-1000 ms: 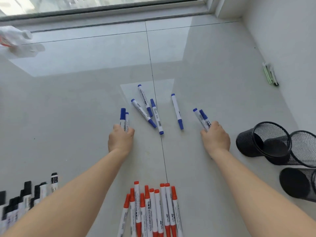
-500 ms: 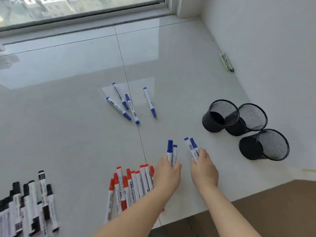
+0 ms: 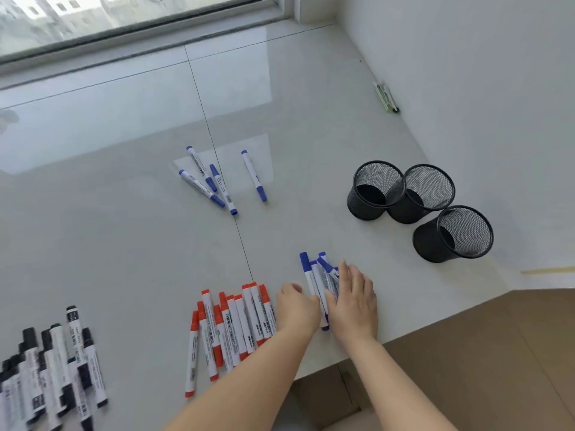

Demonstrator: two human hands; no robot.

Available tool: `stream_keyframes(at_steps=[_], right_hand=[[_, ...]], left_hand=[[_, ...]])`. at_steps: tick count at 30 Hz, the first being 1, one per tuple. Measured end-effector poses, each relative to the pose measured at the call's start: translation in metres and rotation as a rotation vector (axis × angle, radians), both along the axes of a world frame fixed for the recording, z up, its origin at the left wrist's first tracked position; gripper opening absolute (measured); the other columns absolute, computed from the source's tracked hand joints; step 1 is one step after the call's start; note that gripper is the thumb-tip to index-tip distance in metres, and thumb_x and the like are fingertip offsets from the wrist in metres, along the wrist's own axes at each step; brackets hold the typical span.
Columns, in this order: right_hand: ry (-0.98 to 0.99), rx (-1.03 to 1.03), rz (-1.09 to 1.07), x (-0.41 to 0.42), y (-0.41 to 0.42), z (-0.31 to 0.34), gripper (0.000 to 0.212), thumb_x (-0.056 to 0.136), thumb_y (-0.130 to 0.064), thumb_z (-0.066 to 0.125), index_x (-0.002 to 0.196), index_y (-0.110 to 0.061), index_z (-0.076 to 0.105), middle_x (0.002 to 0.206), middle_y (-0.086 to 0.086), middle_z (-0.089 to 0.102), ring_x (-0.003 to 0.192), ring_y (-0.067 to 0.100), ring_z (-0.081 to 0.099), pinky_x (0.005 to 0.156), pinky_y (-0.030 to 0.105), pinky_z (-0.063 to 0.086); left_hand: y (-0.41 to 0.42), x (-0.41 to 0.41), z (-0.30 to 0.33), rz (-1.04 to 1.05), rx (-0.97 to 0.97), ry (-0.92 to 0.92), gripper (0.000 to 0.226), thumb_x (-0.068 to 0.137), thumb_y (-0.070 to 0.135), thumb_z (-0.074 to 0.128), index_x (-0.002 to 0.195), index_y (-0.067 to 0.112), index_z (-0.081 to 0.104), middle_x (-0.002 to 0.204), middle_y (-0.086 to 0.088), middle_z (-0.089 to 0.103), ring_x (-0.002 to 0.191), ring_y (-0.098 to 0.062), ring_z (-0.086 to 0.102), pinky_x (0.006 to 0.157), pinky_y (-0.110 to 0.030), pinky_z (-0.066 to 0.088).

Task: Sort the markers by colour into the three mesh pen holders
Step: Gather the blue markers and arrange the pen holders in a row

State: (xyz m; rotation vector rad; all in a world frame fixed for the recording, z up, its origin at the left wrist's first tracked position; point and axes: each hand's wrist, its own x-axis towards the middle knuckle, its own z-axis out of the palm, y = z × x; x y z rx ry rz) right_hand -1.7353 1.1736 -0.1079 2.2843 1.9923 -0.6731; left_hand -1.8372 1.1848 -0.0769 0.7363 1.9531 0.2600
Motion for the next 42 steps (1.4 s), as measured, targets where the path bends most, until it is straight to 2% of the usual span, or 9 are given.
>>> stream_keyframes(at_steps=[4, 8, 13, 18, 27, 31, 34, 38, 42], right_hand=[[0.068, -0.045, 0.021, -0.001, -0.003, -0.004, 0.063, 0.098, -0.037, 0.021, 0.136, -0.021, -0.027, 0.157, -0.003, -0.012, 0.143, 0.012, -0.013, 0.115, 0.027, -0.007], [0.075, -0.039, -0.075, -0.006, 0.000, -0.005, 0.060, 0.098, -0.036, 0.018, 0.144, -0.016, -0.015, 0.157, -0.002, -0.011, 0.143, 0.011, -0.014, 0.116, 0.027, -0.006], [0.043, -0.038, -0.142, -0.012, 0.003, -0.005, 0.055, 0.099, -0.032, 0.017, 0.147, -0.014, -0.004, 0.157, -0.001, -0.007, 0.143, 0.015, -0.013, 0.115, 0.027, -0.006], [0.110, 0.000, -0.219, -0.023, 0.017, 0.010, 0.051, 0.098, -0.031, 0.029, 0.145, -0.013, 0.024, 0.156, 0.004, 0.017, 0.143, 0.020, 0.009, 0.116, 0.034, 0.012], [0.230, 0.181, 0.038, -0.095, 0.122, 0.031, 0.041, 0.089, -0.020, 0.051, 0.128, -0.010, 0.046, 0.131, 0.007, 0.046, 0.121, 0.024, 0.037, 0.098, 0.032, 0.031], [0.195, 0.168, 0.227, -0.136, 0.164, 0.015, 0.045, 0.090, -0.024, 0.047, 0.133, -0.014, 0.041, 0.134, 0.004, 0.043, 0.120, 0.024, 0.036, 0.094, 0.033, 0.033], [0.143, 0.166, 0.276, -0.158, 0.188, 0.001, 0.053, 0.091, -0.034, 0.048, 0.138, -0.014, 0.034, 0.141, 0.006, 0.035, 0.124, 0.026, 0.031, 0.096, 0.035, 0.031], [0.092, 0.146, 0.288, -0.179, 0.214, -0.015, 0.075, 0.087, -0.049, 0.048, 0.145, -0.011, 0.018, 0.150, 0.008, 0.018, 0.132, 0.027, 0.020, 0.106, 0.035, 0.022], [0.039, 0.203, 0.279, -0.184, 0.231, -0.023, 0.070, 0.087, -0.037, 0.046, 0.144, -0.008, 0.017, 0.145, 0.008, 0.027, 0.125, 0.027, 0.027, 0.099, 0.035, 0.027]], left_hand=[[0.000, -0.009, 0.000, -0.035, -0.008, -0.021, 0.035, 0.089, 0.022, 0.055, 0.122, 0.015, 0.046, 0.116, -0.002, 0.052, 0.092, -0.013, 0.052, 0.069, -0.022, 0.044], [0.003, -0.013, -0.001, -0.035, -0.002, -0.050, 0.030, 0.091, 0.024, 0.052, 0.119, 0.015, 0.047, 0.107, 0.001, 0.055, 0.076, -0.006, 0.051, 0.051, -0.016, 0.035], [0.005, -0.018, -0.001, 0.002, -0.009, -0.137, 0.035, 0.091, 0.022, 0.051, 0.125, 0.020, 0.043, 0.116, -0.001, 0.055, 0.076, -0.006, 0.053, 0.052, -0.016, 0.037], [0.022, -0.037, 0.015, 0.144, 0.009, -0.300, 0.035, 0.090, 0.023, 0.052, 0.123, 0.020, 0.042, 0.093, 0.008, 0.053, 0.082, -0.006, 0.055, 0.072, -0.026, 0.050], [0.110, -0.169, 0.012, 0.425, 0.200, -0.089, 0.025, 0.089, 0.025, 0.050, 0.113, 0.017, 0.049, 0.112, -0.003, 0.057, 0.100, -0.020, 0.055, 0.086, -0.036, 0.048], [0.139, -0.208, -0.009, 0.114, 0.257, 0.279, 0.035, 0.089, 0.018, 0.045, 0.124, 0.022, 0.044, 0.118, -0.003, 0.047, 0.090, -0.019, 0.049, 0.075, -0.030, 0.041], [0.154, -0.227, -0.024, -0.186, 0.372, 0.466, 0.043, 0.087, 0.014, 0.046, 0.128, 0.029, 0.045, 0.124, -0.003, 0.039, 0.105, -0.022, 0.046, 0.078, -0.033, 0.044], [0.178, -0.245, -0.034, -0.541, 0.518, 0.695, 0.054, 0.083, 0.012, 0.052, 0.133, 0.031, 0.041, 0.136, 0.000, 0.034, 0.124, -0.023, 0.028, 0.087, -0.038, 0.037], [0.208, -0.257, -0.040, -0.906, 0.535, 0.799, 0.057, 0.088, 0.017, 0.043, 0.141, 0.028, 0.029, 0.150, 0.006, 0.023, 0.139, -0.019, 0.014, 0.109, -0.041, 0.020]])
